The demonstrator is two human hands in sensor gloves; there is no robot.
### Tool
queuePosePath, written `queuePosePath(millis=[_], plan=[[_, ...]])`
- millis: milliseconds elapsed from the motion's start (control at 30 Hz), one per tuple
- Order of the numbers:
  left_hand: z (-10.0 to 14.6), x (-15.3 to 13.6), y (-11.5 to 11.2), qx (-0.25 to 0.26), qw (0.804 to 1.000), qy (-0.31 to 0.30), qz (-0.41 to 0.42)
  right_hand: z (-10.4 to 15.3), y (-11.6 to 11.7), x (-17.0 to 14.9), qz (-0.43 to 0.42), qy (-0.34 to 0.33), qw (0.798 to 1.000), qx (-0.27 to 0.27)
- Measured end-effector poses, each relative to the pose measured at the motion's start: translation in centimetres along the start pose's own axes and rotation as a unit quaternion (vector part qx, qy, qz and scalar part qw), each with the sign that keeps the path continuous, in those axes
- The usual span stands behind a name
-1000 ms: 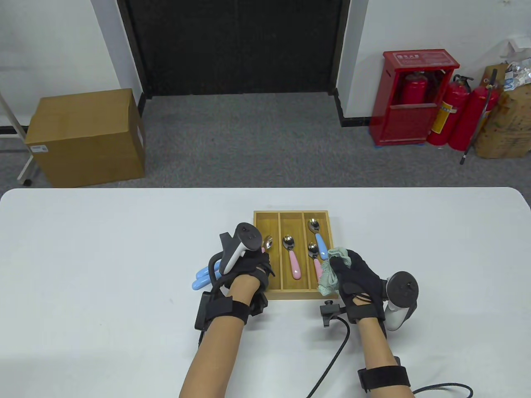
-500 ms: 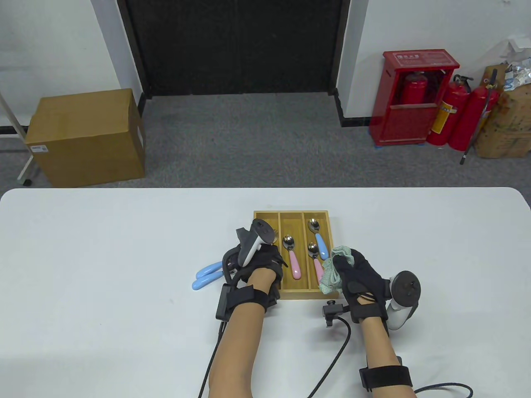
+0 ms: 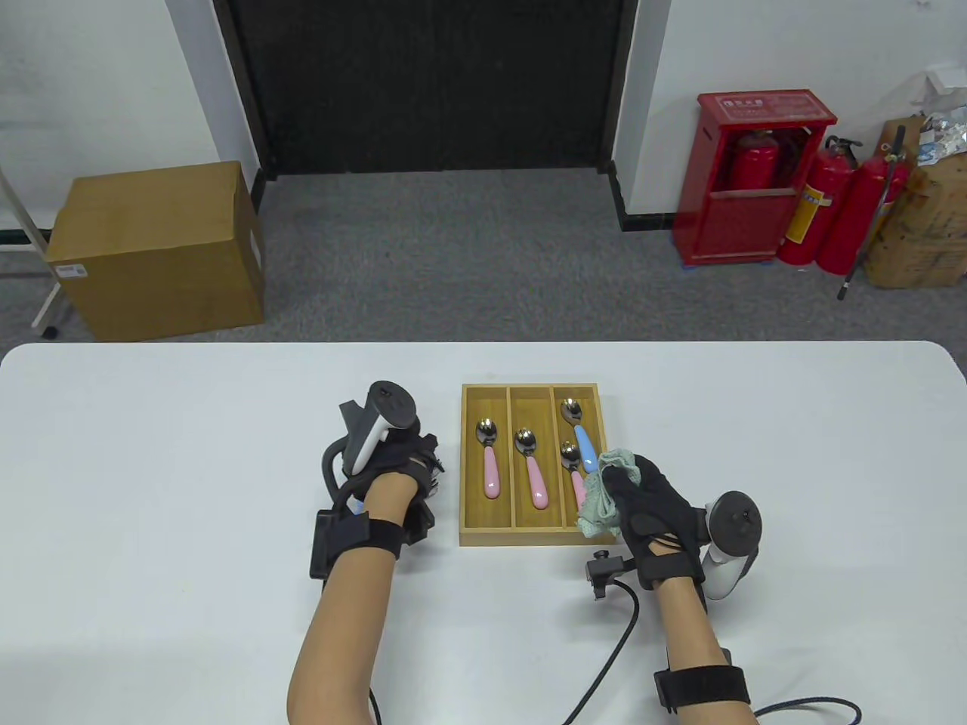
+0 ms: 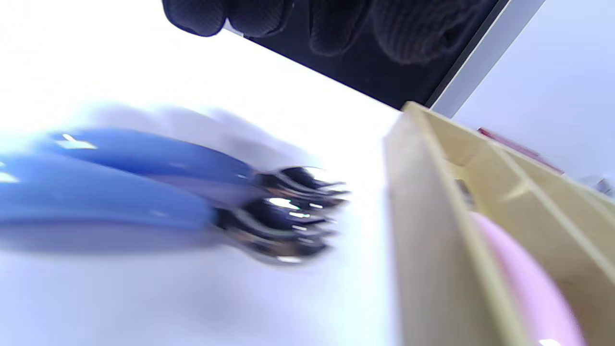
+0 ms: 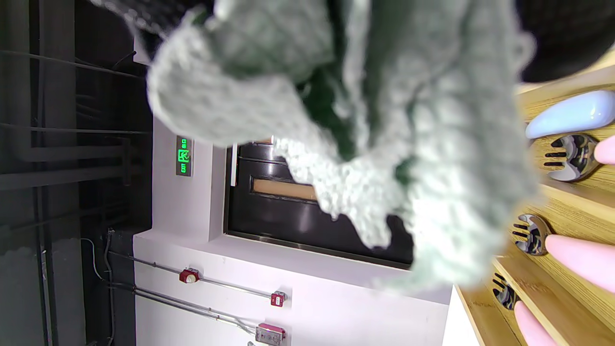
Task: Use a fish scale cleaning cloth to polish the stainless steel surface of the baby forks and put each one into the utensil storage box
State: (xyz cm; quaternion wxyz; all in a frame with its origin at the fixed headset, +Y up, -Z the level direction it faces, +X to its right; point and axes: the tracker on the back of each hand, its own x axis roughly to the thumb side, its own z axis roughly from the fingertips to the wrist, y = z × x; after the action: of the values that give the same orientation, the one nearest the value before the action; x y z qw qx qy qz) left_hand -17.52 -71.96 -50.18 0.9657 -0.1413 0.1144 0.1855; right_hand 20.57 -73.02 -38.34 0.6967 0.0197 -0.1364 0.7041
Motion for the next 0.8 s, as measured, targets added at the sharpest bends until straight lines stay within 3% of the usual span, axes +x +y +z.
queuePosePath(millis=[100, 367, 800], plan=[[-0.5, -1.6, 0.1, -0.053, 0.998, 0.015, -0.037, 0.0, 0.1, -0.1, -0.001, 0.003, 1.0, 0.006], [-1.6, -3.0, -1.4, -0.116, 0.987, 0.017, -0.113, 0.1, 0.3, -0.3, 0.0, 0.011, 1.0, 0.016], [-2.9, -2.7, -2.9, -0.111, 0.986, 0.003, -0.127, 0.1, 0.5, -0.6, -0.01, 0.024, 0.999, 0.033]])
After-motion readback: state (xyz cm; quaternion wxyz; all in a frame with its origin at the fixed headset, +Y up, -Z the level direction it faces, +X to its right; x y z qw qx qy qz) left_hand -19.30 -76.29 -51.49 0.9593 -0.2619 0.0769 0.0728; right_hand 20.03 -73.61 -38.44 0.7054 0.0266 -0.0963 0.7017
